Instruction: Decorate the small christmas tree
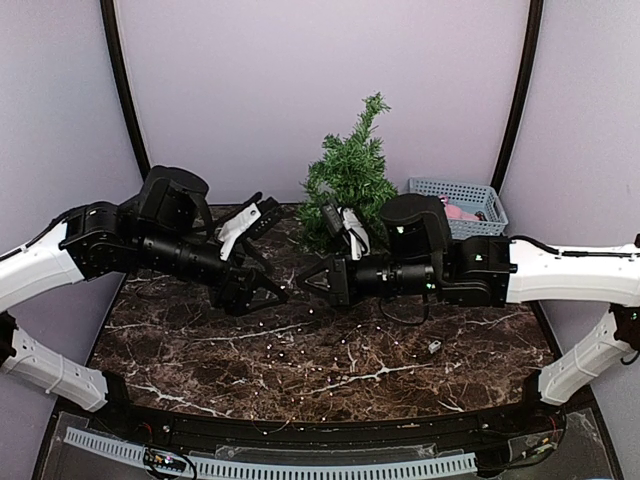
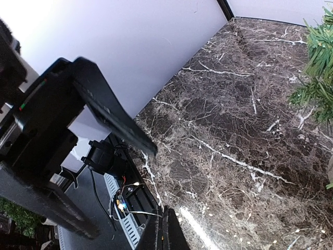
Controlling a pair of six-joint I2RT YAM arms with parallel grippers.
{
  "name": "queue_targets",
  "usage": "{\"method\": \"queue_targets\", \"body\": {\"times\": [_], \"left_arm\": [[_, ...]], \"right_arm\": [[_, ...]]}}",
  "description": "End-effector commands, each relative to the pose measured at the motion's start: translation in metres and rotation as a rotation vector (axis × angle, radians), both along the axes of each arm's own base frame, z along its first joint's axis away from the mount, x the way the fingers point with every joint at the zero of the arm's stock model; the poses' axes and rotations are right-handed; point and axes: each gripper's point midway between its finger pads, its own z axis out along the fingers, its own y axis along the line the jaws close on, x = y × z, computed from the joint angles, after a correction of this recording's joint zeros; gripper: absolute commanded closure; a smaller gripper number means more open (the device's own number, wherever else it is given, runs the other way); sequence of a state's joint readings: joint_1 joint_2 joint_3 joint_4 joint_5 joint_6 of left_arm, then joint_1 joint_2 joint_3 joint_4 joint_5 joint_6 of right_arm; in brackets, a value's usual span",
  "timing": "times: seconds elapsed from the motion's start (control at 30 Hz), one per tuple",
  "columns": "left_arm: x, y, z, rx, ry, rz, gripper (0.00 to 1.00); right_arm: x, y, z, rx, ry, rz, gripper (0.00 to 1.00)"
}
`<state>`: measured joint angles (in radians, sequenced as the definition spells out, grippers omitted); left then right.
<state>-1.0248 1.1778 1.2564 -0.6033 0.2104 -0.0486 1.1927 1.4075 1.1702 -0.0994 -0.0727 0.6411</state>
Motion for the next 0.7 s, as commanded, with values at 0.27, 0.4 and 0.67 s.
{"method": "queue_targets", "body": {"times": [0.27, 0.4, 0.67], "left_arm": [[-0.002, -0.017, 0.001, -0.032, 0.020, -0.051, 0.83], [0.005, -0.012, -0.004, -0.009, 0.011, -0.004, 0.99], [0.047, 0.028, -0.032, 0.133, -0.056, 0.286, 1.00]], "right_arm": [[-0.004, 0.002, 0.016, 0.056, -0.030, 0.036, 1.00], [0.002, -0.005, 0.015, 0.037, -0.037, -0.008, 1.00], [0.033, -0.054, 0.003, -0.057, -0.041, -0.231, 0.43]]}}
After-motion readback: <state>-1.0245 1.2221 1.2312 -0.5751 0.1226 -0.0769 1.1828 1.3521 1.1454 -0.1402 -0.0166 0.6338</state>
